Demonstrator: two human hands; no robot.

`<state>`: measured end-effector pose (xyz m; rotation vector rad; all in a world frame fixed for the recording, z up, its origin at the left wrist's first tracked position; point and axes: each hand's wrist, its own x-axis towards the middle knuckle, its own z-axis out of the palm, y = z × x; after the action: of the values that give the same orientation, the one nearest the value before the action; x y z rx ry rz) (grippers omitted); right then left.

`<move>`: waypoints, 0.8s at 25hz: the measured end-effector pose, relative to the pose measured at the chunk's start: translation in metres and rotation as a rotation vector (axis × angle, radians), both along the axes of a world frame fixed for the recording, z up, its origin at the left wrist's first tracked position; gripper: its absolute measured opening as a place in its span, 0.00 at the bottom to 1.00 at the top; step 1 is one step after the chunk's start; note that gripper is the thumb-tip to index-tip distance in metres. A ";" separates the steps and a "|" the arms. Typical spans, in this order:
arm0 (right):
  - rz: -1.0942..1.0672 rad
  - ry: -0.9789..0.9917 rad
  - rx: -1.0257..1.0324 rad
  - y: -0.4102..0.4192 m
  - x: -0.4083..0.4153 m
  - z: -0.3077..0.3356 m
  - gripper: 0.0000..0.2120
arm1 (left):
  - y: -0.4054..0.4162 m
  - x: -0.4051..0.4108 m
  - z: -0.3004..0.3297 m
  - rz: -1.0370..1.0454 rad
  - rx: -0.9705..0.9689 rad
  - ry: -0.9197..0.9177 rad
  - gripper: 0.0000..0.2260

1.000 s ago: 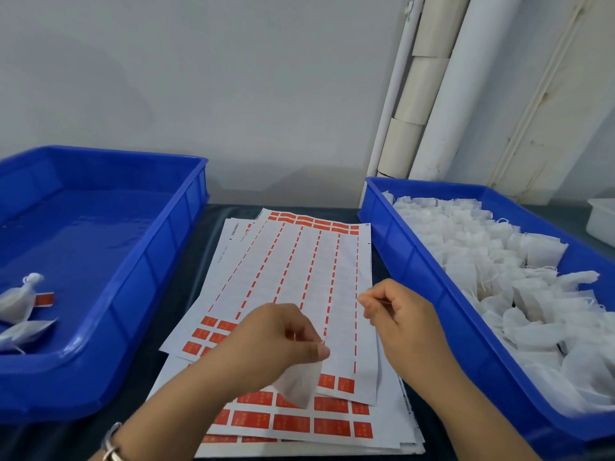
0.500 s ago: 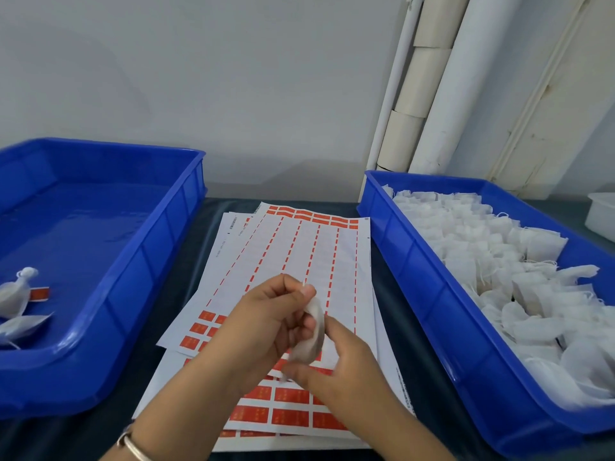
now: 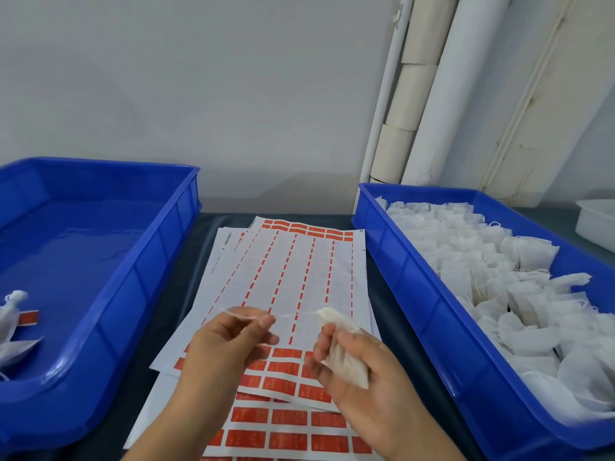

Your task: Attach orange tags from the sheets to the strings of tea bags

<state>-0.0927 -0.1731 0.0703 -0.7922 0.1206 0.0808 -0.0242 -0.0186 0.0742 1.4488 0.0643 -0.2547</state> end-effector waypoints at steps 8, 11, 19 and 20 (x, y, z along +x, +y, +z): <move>-0.023 0.021 -0.841 -0.003 0.002 0.002 0.10 | 0.007 -0.029 -0.001 -0.324 0.570 -0.799 0.06; 0.064 -0.058 -1.008 0.003 -0.002 0.007 0.10 | 0.002 -0.025 0.016 -0.358 0.564 -0.846 0.07; 0.200 -0.140 -1.057 0.001 -0.003 0.017 0.20 | -0.015 -0.013 0.022 -0.401 0.431 -0.741 0.13; 0.198 -0.144 -1.059 0.001 -0.003 0.015 0.19 | -0.016 -0.013 0.020 -0.398 0.429 -0.719 0.13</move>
<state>-0.0954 -0.1723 0.0854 -1.8629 -0.0685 0.1493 -0.0372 -0.0346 0.0943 1.8996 -0.8020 -0.0265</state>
